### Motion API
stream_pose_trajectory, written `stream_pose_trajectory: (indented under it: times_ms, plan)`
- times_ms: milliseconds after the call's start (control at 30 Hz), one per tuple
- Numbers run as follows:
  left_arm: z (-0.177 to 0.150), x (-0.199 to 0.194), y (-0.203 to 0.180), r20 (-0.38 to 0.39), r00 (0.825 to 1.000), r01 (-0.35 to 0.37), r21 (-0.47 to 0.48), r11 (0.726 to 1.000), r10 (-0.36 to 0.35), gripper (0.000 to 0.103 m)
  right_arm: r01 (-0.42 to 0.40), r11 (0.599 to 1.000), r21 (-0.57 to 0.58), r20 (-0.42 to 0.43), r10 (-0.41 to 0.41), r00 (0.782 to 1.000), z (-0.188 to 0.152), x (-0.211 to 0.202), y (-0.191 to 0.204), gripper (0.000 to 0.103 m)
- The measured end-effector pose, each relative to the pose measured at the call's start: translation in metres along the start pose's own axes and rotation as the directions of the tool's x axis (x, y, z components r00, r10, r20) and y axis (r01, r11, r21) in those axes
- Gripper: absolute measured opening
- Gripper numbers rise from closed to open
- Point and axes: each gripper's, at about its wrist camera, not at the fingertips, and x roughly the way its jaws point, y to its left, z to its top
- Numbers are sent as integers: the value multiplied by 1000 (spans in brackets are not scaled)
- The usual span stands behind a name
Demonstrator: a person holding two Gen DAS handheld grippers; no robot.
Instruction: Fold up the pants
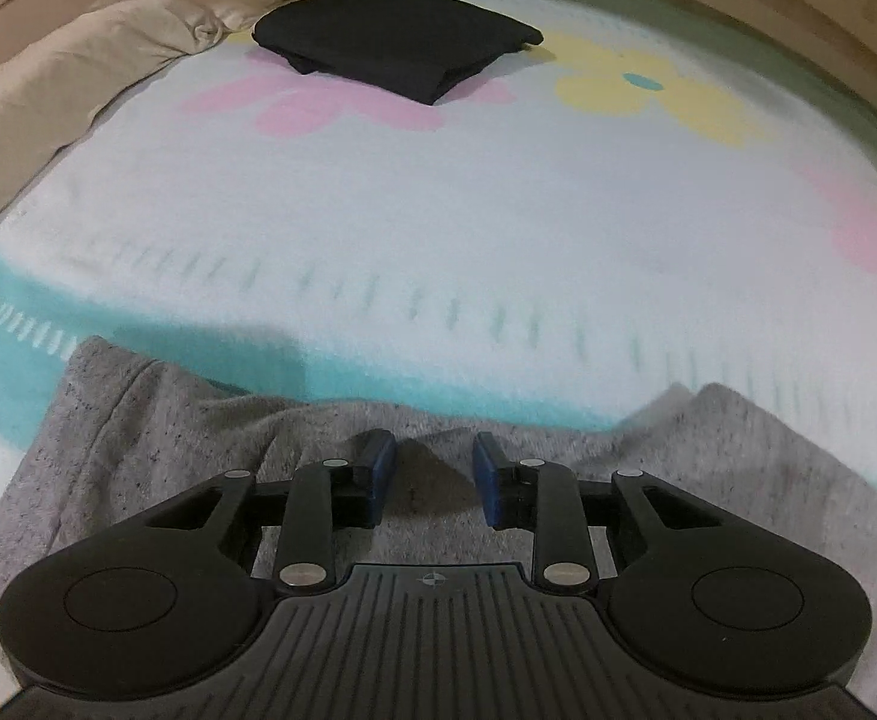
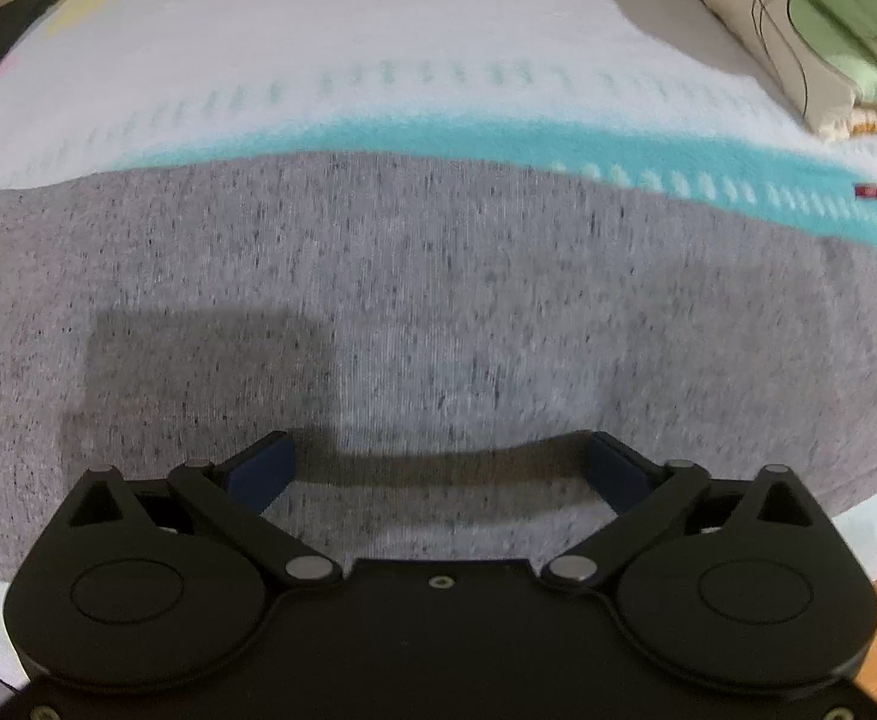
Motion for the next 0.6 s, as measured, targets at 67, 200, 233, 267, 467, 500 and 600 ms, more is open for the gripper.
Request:
stream_pose_trajectory:
  times_ms: [67, 200, 233, 267, 467, 500, 600]
  plan:
    - [3, 5, 1, 5, 1000, -6, 1, 1000, 6, 29, 28, 999, -31, 52, -26, 998, 7, -10, 6, 82]
    - [10, 9, 5, -12, 1000, -29, -59, 998, 28, 29, 58, 992, -115, 256, -27, 966, 19, -40, 36, 82]
    - [12, 7, 6, -19, 999, -29, -82, 996, 27, 29, 38, 989, -142, 289, 5, 957, 22, -45, 46, 82]
    - [15, 5, 7, -20, 999, -33, -95, 995, 31, 29, 4, 984, -178, 320, 54, 946, 26, -51, 58, 82]
    - [10, -34, 10, 46, 995, -87, -57, 995, 90, 30, -175, 907, -383, 351, 318, 880, 56, -64, 129, 85]
    - [6, -36, 14, 39, 996, -80, -48, 996, 82, 30, -201, 890, -409, 335, 351, 874, 60, -63, 142, 87]
    - [-3, -33, 28, -7, 998, -60, -73, 996, 60, 30, -271, 821, -503, 282, 452, 846, 78, -49, 185, 87]
